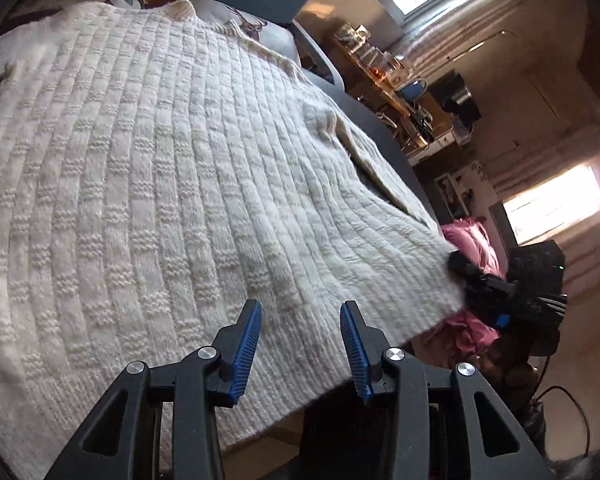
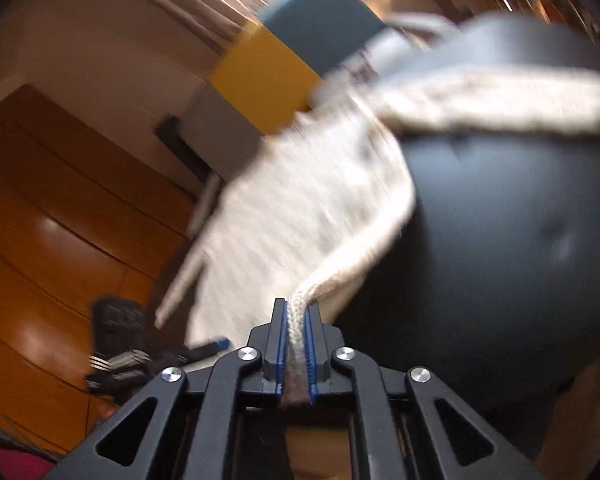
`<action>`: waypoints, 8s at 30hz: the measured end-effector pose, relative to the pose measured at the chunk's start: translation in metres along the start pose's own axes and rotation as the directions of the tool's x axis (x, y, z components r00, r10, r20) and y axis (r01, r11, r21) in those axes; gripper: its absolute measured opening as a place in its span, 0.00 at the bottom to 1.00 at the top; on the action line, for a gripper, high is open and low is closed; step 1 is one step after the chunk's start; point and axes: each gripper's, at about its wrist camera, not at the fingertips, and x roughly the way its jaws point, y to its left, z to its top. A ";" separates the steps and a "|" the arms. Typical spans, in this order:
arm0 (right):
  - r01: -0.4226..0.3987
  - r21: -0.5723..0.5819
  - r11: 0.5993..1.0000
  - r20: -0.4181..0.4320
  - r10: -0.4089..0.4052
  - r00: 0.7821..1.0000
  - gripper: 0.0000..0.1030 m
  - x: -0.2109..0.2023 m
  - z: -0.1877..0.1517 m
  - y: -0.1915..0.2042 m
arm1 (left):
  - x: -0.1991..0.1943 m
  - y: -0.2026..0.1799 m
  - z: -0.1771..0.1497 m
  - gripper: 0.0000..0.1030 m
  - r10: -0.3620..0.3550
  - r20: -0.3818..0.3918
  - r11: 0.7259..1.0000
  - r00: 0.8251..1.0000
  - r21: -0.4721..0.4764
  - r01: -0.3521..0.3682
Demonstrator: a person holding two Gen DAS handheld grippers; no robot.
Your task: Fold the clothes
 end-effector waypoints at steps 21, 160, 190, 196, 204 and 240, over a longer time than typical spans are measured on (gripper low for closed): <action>0.216 -0.155 0.964 -0.257 -0.251 0.933 0.22 0.052 -0.044 -0.002 | -0.019 0.026 -0.022 0.42 0.250 0.026 0.967 0.968 0.039 -0.251; -0.417 -0.104 0.903 -0.873 0.118 0.473 0.36 0.539 0.274 0.042 | 0.073 0.163 0.293 0.45 0.239 0.158 0.892 0.958 0.353 -0.281; -0.123 -0.030 0.992 -0.612 0.079 0.787 0.34 0.470 0.270 -0.012 | 0.072 0.171 0.335 0.45 0.333 0.184 0.912 0.925 0.187 -0.366; -0.121 0.095 0.988 -0.457 0.151 0.877 0.20 0.421 0.257 -0.040 | 0.085 0.164 0.329 0.46 0.449 0.195 0.853 0.872 0.198 -0.483; -0.146 0.240 0.960 -0.161 0.188 0.969 0.33 0.277 0.223 -0.072 | 0.058 0.139 0.315 0.47 0.392 0.204 0.906 0.897 0.086 -0.415; 0.367 0.603 0.708 0.228 -0.593 0.772 0.10 -0.065 0.063 -0.235 | 0.109 -0.042 0.139 0.63 0.164 -0.045 0.982 0.985 0.106 -0.158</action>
